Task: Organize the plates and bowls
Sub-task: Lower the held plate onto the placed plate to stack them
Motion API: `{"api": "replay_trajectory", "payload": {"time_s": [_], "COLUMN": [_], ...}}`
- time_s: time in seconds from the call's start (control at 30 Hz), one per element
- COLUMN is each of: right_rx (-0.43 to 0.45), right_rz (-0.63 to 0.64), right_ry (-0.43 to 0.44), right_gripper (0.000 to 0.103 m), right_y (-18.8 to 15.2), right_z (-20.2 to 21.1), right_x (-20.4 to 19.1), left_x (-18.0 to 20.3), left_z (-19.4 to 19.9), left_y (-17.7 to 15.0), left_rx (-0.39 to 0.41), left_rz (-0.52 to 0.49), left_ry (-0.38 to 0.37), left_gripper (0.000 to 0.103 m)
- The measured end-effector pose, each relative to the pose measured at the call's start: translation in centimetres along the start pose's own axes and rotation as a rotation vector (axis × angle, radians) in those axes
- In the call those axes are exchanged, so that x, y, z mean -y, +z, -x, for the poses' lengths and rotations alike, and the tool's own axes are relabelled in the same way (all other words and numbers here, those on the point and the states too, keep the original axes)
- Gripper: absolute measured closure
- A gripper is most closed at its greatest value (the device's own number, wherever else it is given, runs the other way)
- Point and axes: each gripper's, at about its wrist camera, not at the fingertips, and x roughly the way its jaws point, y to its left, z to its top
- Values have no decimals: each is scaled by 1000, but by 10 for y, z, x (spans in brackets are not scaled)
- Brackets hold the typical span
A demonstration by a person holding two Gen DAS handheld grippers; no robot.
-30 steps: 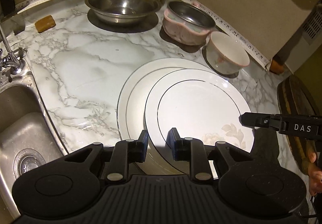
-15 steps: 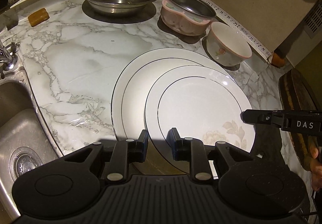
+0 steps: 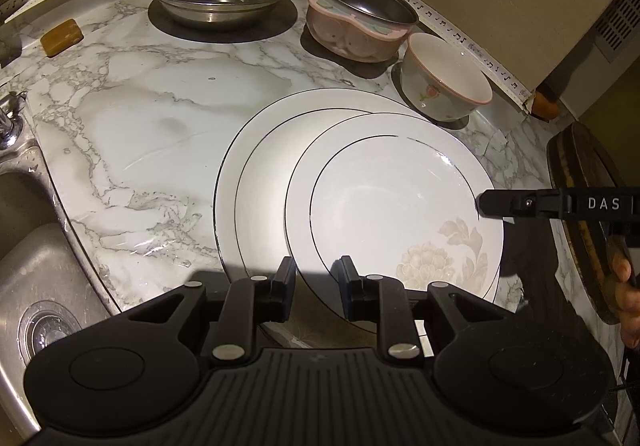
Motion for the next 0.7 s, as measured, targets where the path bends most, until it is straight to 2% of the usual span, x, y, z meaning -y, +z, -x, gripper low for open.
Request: {"api": "replay_trajectory", "payload": {"time_s": [0.23, 0.5, 0.7], "right_rx": [-15, -35, -54], "right_rz": [-3, 21, 39], "right_ry": [6, 5, -2], "right_gripper": [97, 96, 96], "right_y": [3, 5, 6], "right_z": [-4, -11, -20], "right_x": [3, -1, -8], "left_x": [-5, -6, -1], "left_z": [5, 24, 21], "left_y": [4, 10, 12], "left_rx": [-10, 50, 50], "left_rz": [11, 0, -21], "left_ry": [-3, 18, 11], "left_gripper": [81, 81, 81]}}
